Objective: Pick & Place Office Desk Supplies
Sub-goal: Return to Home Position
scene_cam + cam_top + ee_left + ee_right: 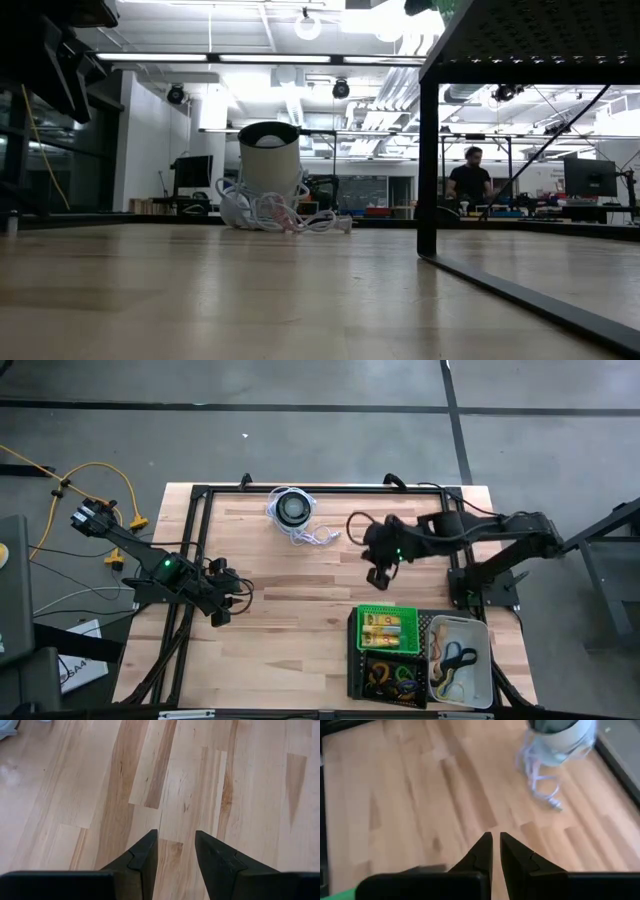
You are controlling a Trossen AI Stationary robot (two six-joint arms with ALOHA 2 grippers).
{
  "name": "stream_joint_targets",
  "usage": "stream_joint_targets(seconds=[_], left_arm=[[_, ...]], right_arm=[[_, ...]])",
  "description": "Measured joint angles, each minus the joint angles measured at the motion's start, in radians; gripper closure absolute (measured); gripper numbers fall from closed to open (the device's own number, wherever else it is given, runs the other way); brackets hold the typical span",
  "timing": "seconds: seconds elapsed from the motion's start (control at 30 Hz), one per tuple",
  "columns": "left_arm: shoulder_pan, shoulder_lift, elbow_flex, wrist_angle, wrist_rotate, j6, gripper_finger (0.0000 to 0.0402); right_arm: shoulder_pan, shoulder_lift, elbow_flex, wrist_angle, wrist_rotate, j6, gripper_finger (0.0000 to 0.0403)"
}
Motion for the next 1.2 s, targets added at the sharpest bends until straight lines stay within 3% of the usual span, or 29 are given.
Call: stream_joint_targets(seconds=[0.1, 0.57, 0.83, 0.93, 1.2], left_arm=[[0.0, 0.0, 0.0, 0.0, 0.0, 0.0, 0.0277], [0.0, 0.0, 0.0, 0.001, 0.0, 0.0, 0.0277], [0.0, 0.0, 0.0, 0.001, 0.0, 0.0, 0.0277], [0.0, 0.0, 0.0, 0.001, 0.0, 0.0, 0.0277], [0.0, 0.0, 0.0, 0.001, 0.0, 0.0, 0.0277]], right_arm=[[-0.037, -0.043, -0.049, 0.051, 0.0, -0.038, 0.0379], [-0.291, -0.432, -0.558, 0.443, -0.109, -0.177, 0.0379], [-0.412, -0.534, -0.795, 0.671, -0.299, -0.164, 0.0379], [-0.423, -0.558, -0.885, 0.76, -0.276, -0.14, 0.0379], [-0.423, -0.671, -1.069, 0.93, -0.074, -0.111, 0.0379]])
